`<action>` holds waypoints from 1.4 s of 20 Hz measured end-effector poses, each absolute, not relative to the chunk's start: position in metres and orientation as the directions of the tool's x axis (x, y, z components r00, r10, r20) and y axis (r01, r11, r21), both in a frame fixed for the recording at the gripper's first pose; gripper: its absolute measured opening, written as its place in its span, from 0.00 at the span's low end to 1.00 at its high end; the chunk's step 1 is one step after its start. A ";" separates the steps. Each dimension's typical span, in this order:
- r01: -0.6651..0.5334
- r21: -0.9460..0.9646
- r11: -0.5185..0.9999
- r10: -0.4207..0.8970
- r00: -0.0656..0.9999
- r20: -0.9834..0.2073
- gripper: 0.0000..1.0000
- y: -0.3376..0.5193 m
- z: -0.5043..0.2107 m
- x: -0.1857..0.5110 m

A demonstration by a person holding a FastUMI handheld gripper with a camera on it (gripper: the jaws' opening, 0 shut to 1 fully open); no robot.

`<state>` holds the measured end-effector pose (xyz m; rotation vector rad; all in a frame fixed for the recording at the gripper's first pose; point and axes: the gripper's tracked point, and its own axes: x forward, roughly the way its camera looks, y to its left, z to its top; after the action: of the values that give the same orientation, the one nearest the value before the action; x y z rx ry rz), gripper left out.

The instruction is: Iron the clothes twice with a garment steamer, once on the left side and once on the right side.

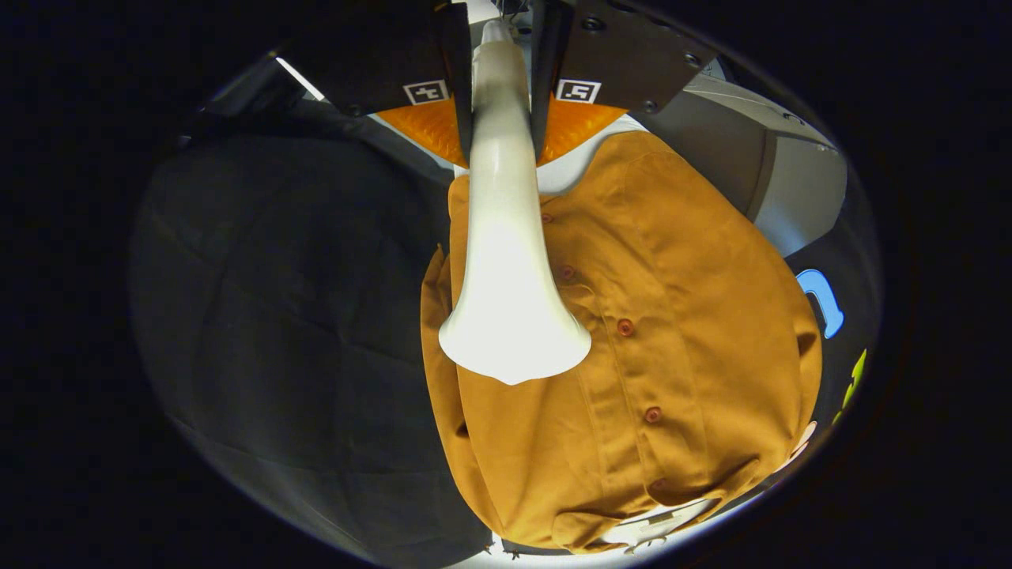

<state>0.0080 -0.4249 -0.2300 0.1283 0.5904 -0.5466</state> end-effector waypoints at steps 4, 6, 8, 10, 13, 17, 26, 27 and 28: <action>0.490 -0.067 0.869 -0.464 0.763 -0.451 0.34 -0.380 -0.174 0.021; 0.470 -0.076 0.879 -0.460 0.798 -0.390 0.34 -0.349 -0.145 0.025; 0.444 -0.079 0.893 -0.443 0.831 -0.335 0.34 -0.314 -0.120 0.034; 0.422 -0.097 0.902 -0.431 0.853 -0.294 0.34 -0.279 -0.101 0.033; 0.368 -0.108 0.924 -0.383 0.893 -0.235 0.34 -0.216 -0.077 0.046; 0.296 -0.103 0.950 -0.311 0.930 -0.197 0.34 -0.133 -0.060 0.050; 0.195 -0.095 0.976 -0.208 0.966 -0.156 0.34 -0.014 -0.051 0.043; 0.190 -0.097 0.977 -0.204 0.966 -0.157 0.34 -0.008 -0.051 0.043; 0.184 -0.101 0.978 -0.198 0.967 -0.157 0.34 -0.001 -0.051 0.042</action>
<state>0.0416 -0.0012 -0.0513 -0.0859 0.1674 -0.1935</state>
